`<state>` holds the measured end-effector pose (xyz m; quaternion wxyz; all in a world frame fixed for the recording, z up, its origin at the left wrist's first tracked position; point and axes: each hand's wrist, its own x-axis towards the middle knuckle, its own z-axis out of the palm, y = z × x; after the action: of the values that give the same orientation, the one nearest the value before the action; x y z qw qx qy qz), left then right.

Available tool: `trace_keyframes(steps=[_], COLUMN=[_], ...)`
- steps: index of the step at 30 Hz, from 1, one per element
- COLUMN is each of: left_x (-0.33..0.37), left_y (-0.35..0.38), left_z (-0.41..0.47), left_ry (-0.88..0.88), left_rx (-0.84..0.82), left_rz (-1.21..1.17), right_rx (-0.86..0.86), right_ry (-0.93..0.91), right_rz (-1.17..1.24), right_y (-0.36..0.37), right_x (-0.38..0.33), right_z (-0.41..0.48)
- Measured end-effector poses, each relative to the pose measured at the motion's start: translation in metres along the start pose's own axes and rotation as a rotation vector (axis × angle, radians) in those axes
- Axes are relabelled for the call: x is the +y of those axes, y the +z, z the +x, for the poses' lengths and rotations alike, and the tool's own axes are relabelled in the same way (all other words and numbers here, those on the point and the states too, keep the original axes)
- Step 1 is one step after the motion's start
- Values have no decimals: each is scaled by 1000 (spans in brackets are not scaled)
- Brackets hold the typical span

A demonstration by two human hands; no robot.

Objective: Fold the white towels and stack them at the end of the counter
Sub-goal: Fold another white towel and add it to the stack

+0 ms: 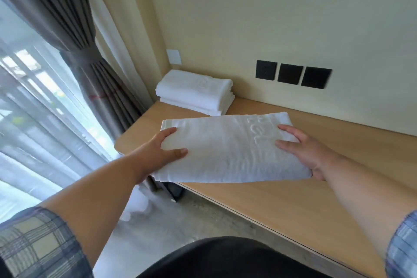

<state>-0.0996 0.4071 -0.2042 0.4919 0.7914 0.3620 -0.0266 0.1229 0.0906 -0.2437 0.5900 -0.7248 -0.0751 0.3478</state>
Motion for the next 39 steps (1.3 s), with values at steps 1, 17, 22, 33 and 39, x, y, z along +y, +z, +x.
trace_keyframes(steps=[1, 17, 22, 33, 39], left_x=[-3, 16, 35, 89, 114], left_y=[-15, -111, -133, -191, -228], left_z=[2, 103, 141, 270, 364], left_ry=[14, 100, 85, 138, 178], left_rx=[-2, -82, -83, -189, -323], left_rz=[11, -178, -182, -184, -147], right_rx=[-4, 70, 69, 242, 378], right_ry=[-13, -141, -117, -37, 7], right_rz=[13, -15, 4, 123, 219], right_y=[14, 86, 91, 121, 145], right_x=[-1, -71, -98, -159, -192], right_z=[-1, 69, 109, 200, 251])
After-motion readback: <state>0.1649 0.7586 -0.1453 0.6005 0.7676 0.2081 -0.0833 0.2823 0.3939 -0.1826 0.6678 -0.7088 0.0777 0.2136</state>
